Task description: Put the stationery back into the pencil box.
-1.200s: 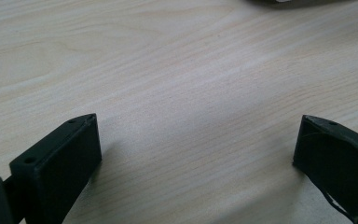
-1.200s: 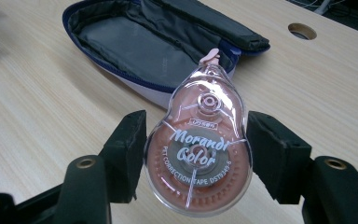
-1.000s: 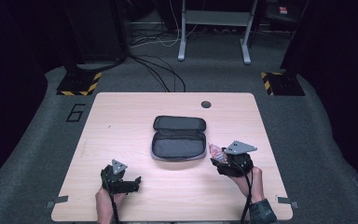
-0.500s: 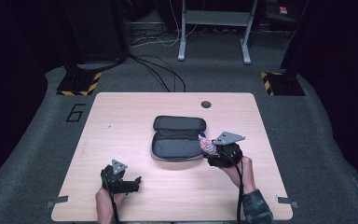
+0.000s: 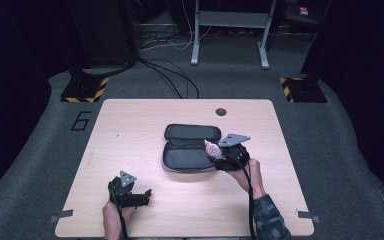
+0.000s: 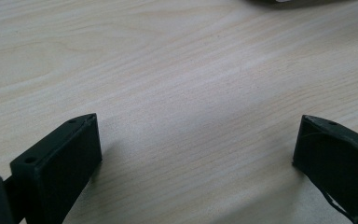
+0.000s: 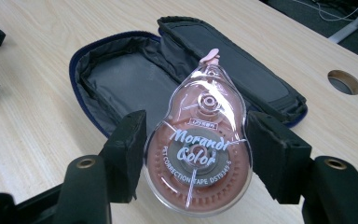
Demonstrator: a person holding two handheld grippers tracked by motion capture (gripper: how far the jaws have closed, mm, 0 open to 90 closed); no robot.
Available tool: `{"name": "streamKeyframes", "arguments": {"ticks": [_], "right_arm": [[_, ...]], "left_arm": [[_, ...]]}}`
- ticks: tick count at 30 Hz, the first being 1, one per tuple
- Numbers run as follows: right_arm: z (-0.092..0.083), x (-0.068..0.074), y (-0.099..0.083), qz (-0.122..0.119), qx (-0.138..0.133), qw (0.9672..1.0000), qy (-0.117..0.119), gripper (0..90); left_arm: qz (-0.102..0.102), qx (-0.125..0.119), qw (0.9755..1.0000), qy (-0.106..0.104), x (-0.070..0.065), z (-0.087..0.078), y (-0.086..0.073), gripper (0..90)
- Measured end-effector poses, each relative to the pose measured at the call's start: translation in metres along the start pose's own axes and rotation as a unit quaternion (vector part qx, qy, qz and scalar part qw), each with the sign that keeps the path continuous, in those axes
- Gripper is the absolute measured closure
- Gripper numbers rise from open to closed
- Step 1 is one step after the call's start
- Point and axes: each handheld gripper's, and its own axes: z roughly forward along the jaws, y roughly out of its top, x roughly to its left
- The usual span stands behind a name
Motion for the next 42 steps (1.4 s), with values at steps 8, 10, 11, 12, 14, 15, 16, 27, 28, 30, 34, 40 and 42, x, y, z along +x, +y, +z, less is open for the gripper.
{"name": "streamKeyframes", "arguments": {"ticks": [8, 10, 11, 12, 14, 15, 16, 27, 28, 30, 34, 40, 42], "right_arm": [[0.018, 0.001, 0.009, 0.004, 0.009, 0.9999, 0.008, 39.2], [0.024, 0.000, 0.011, -0.004, 0.008, 0.9999, 0.006, 39.1], [0.026, 0.000, 0.012, -0.008, 0.014, 0.9998, 0.010, 39.2], [0.029, 0.002, 0.013, -0.002, 0.017, 0.9998, 0.010, 39.1], [0.036, 0.002, 0.014, -0.008, 0.017, 0.9997, 0.012, 39.2], [0.039, 0.002, 0.014, -0.004, 0.021, 0.9997, 0.014, 39.1], [0.045, 0.001, 0.014, -0.005, 0.025, 0.9995, 0.016, 39.1], [0.076, 0.004, 0.013, -0.001, 0.047, 0.9983, 0.035, 39.2], [0.079, 0.006, 0.013, 0.000, 0.048, 0.9983, 0.033, 39.1], [0.085, 0.007, 0.013, -0.003, 0.057, 0.9976, 0.038, 39.1], [0.093, 0.009, 0.013, -0.002, 0.070, 0.9965, 0.045, 39.1], [0.105, 0.011, 0.012, -0.002, 0.088, 0.9949, 0.050, 39.0], [0.108, 0.011, 0.012, 0.001, 0.093, 0.9944, 0.050, 39.0]], "left_arm": [[0.001, -0.001, 1.0000, 0.001, 0.000, 0.000, 0.000, 0.8], [0.000, 0.000, 1.0000, 0.000, 0.000, 0.000, 0.000, 0.8], [0.000, 0.000, 1.0000, 0.000, 0.000, 0.000, 0.000, 0.8], [0.000, 0.000, 1.0000, 0.000, 0.000, 0.000, 0.000, 0.8], [0.001, -0.001, 1.0000, 0.001, 0.000, 0.000, 0.000, 0.8], [0.000, 0.000, 1.0000, 0.000, 0.000, 0.000, 0.000, 0.8], [0.000, 0.000, 1.0000, 0.000, 0.000, 0.000, 0.000, 0.9], [0.000, 0.000, 1.0000, 0.000, 0.000, 0.000, 0.000, 0.9], [0.000, 0.000, 1.0000, 0.000, 0.000, 0.000, 0.000, 0.8], [0.000, 0.000, 1.0000, 0.000, 0.000, 0.000, 0.000, 0.9], [0.002, -0.002, 1.0000, 0.001, 0.000, 0.000, 0.000, 1.0], [0.002, -0.002, 1.0000, 0.001, 0.000, 0.000, 0.000, 1.0], [0.002, -0.002, 1.0000, 0.001, 0.000, 0.000, 0.000, 1.0]]}}
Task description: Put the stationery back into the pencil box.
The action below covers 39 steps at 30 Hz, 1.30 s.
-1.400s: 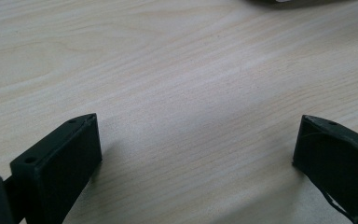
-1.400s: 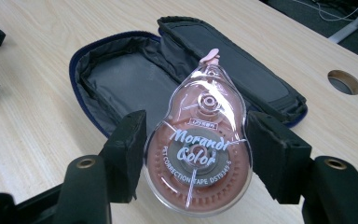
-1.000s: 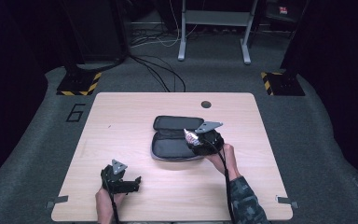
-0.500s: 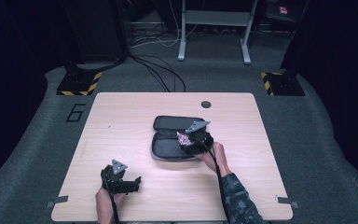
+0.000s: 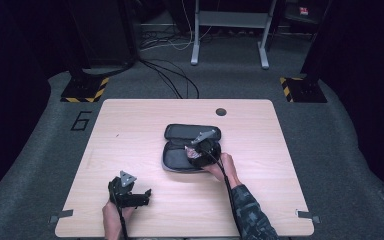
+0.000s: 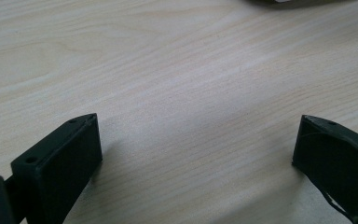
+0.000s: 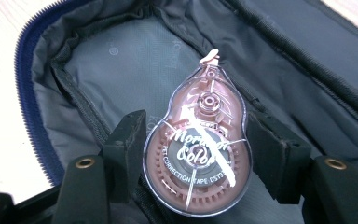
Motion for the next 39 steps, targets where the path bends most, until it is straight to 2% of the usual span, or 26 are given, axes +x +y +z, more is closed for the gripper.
{"name": "streamKeyframes", "arguments": {"ticks": [4, 7, 13, 16, 17, 19, 20, 21, 22, 23, 25, 26, 29, 35, 39], "right_arm": [[0.004, 0.000, 0.000, -0.003, 0.009, 0.9999, 0.005, 38.7], [0.007, 0.001, 0.001, -0.002, 0.020, 0.9998, 0.000, 37.7], [-0.001, 0.000, 0.001, 0.020, 0.008, 0.9998, 0.005, 21.6], [-0.012, -0.002, 0.000, 0.018, -0.005, 0.9998, 0.010, 15.9], [-0.015, -0.002, -0.001, 0.025, -0.007, 0.9996, 0.010, 14.5], [-0.030, -0.002, -0.003, 0.021, -0.015, 0.9996, 0.013, 12.9], [-0.030, -0.002, -0.003, 0.021, -0.015, 0.9996, 0.013, 12.9], [-0.039, -0.001, -0.006, 0.027, -0.021, 0.9994, 0.011, 11.0], [-0.039, -0.001, -0.006, 0.027, -0.021, 0.9994, 0.011, 11.0], [-0.048, -0.001, -0.009, 0.025, -0.024, 0.9994, 0.009, 9.3], [-0.054, -0.001, -0.012, 0.022, -0.028, 0.9993, 0.009, 8.8], [-0.060, 0.000, -0.015, 0.033, -0.028, 0.9991, 0.005, 8.3], [-0.074, -0.003, -0.025, 0.031, -0.041, 0.9987, -0.006, 7.8], [-0.099, -0.006, -0.049, 0.045, -0.047, 0.9974, -0.030, 7.4], [-0.115, -0.008, -0.069, 0.065, -0.051, 0.9951, -0.054, 7.4]], "left_arm": [[-0.001, 0.001, 1.0000, -0.001, 0.000, 0.000, 0.000, 1.0], [-0.001, 0.001, 1.0000, -0.001, 0.000, 0.000, 0.000, 1.0], [0.000, 0.000, 1.0000, 0.000, 0.000, 0.000, 0.000, 1.0], [0.000, 0.000, 1.0000, 0.000, 0.000, 0.000, 0.000, 1.1], [0.000, 0.000, 1.0000, 0.000, 0.000, 0.000, 0.000, 1.1], [0.000, 0.000, 1.0000, -0.001, 0.000, 0.000, 0.000, 1.1], [0.000, 0.000, 1.0000, -0.001, 0.000, 0.000, 0.000, 1.1], [0.000, 0.000, 1.0000, -0.001, 0.000, 0.000, 0.000, 1.1], [0.001, 0.000, 1.0000, 0.000, 0.000, 0.000, 0.000, 1.1], [0.000, 0.000, 1.0000, 0.000, 0.000, 0.000, 0.000, 1.1], [0.000, 0.000, 1.0000, 0.000, 0.000, 0.000, 0.000, 1.2], [0.001, -0.001, 1.0000, 0.000, 0.000, 0.000, 0.000, 1.2], [0.001, -0.001, 1.0000, 0.000, 0.000, 0.000, 0.000, 1.1], [0.002, 0.001, 1.0000, -0.001, 0.000, 0.000, 0.000, 1.2], [0.002, -0.001, 1.0000, -0.001, 0.000, 0.000, 0.000, 1.3]]}}
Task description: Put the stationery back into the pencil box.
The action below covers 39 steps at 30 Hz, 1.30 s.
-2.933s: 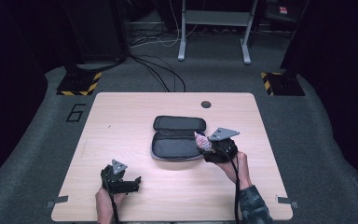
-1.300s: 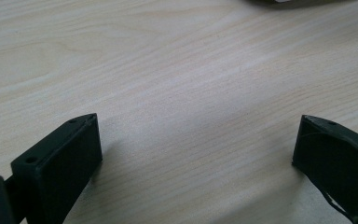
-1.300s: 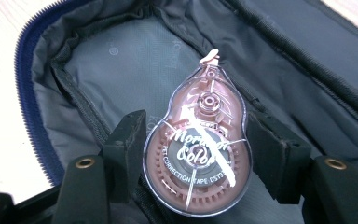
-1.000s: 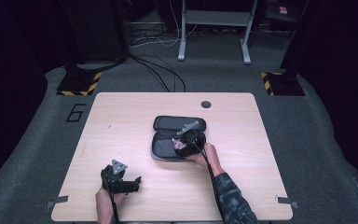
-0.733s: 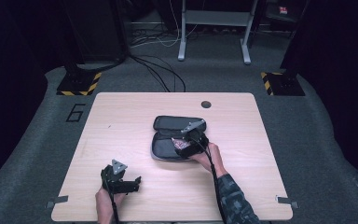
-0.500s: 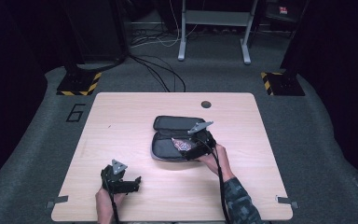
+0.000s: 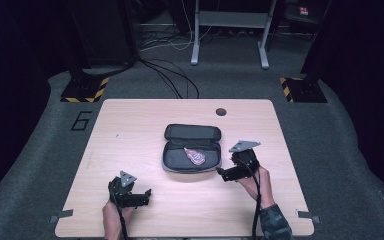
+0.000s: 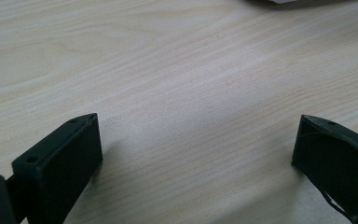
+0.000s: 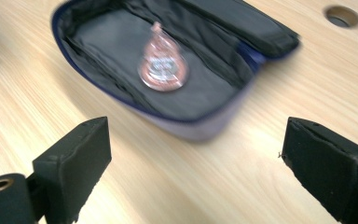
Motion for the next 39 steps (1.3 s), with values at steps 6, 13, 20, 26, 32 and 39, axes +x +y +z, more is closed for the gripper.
{"name": "streamKeyframes", "arguments": {"ticks": [6, 13, 20, 26, 32, 39], "right_arm": [[-0.023, -0.017, -0.039, 0.026, 0.006, 0.9988, -0.040, 7.3], [-0.035, -0.031, -0.077, 0.066, 0.013, 0.9954, -0.068, 7.3], [-0.038, -0.042, -0.119, 0.101, 0.024, 0.9903, -0.093, 6.7], [-0.036, -0.048, -0.145, 0.123, 0.029, 0.9859, -0.110, 5.9], [-0.031, -0.049, -0.152, 0.123, 0.014, 0.9859, -0.113, 3.9], [-0.027, -0.050, -0.153, 0.117, 0.005, 0.9868, -0.112, 0.0]], "left_arm": [[-0.001, 0.000, 1.0000, -0.001, 0.000, 0.000, 0.000, 1.3], [-0.001, 0.000, 1.0000, -0.001, 0.000, 0.000, 0.000, 1.3], [-0.006, -0.004, 1.0000, 0.000, -0.001, 0.001, 0.000, 1.3], [-0.005, -0.004, 1.0000, 0.000, -0.001, 0.001, 0.000, 1.3], [-0.005, -0.004, 1.0000, 0.000, -0.001, 0.001, 0.000, 1.3], [-0.006, -0.004, 1.0000, 0.000, -0.001, 0.001, 0.000, 1.3]]}}
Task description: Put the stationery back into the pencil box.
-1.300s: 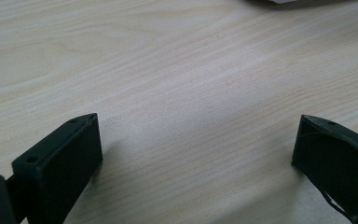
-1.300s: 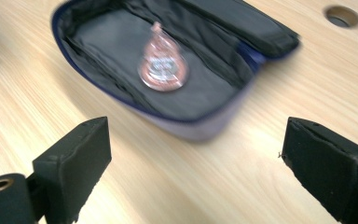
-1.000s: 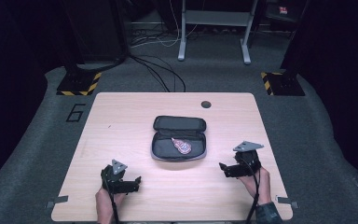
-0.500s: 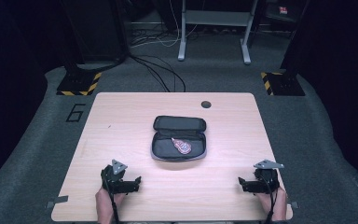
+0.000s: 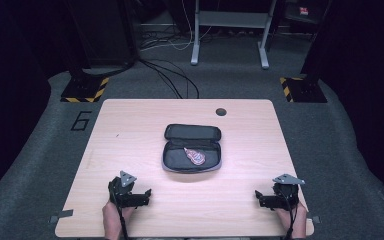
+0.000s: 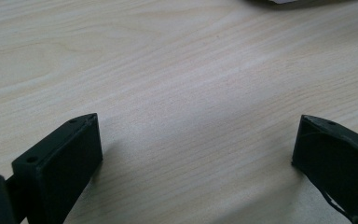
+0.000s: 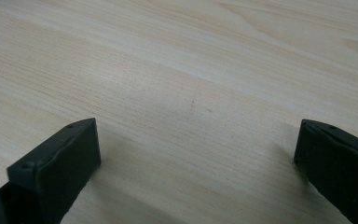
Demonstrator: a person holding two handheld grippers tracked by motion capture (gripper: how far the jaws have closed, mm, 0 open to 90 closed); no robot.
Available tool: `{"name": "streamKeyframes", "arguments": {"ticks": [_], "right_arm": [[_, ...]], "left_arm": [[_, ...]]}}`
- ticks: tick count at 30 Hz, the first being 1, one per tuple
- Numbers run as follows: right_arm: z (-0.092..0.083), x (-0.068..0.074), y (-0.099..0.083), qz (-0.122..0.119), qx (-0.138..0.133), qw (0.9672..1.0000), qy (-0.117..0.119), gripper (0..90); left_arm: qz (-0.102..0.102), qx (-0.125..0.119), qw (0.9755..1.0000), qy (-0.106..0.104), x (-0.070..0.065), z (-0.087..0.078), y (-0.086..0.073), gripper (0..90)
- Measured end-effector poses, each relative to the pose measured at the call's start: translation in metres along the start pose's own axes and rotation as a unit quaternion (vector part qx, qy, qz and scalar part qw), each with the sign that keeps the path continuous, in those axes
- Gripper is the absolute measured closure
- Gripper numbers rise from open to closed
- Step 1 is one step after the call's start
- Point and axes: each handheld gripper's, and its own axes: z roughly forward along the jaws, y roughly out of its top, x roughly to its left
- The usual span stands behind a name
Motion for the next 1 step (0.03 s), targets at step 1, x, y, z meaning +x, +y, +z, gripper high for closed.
{"name": "streamKeyframes", "arguments": {"ticks": [1], "right_arm": [[0.0000, 0.0001, 0.0000, 0.001, 0.000, 1.0000, 0.000, 0.0]], "left_arm": [[0.000, 0.000, 1.0000, 0.000, 0.0000, 0.0000, 0.0000, 1.3]]}}
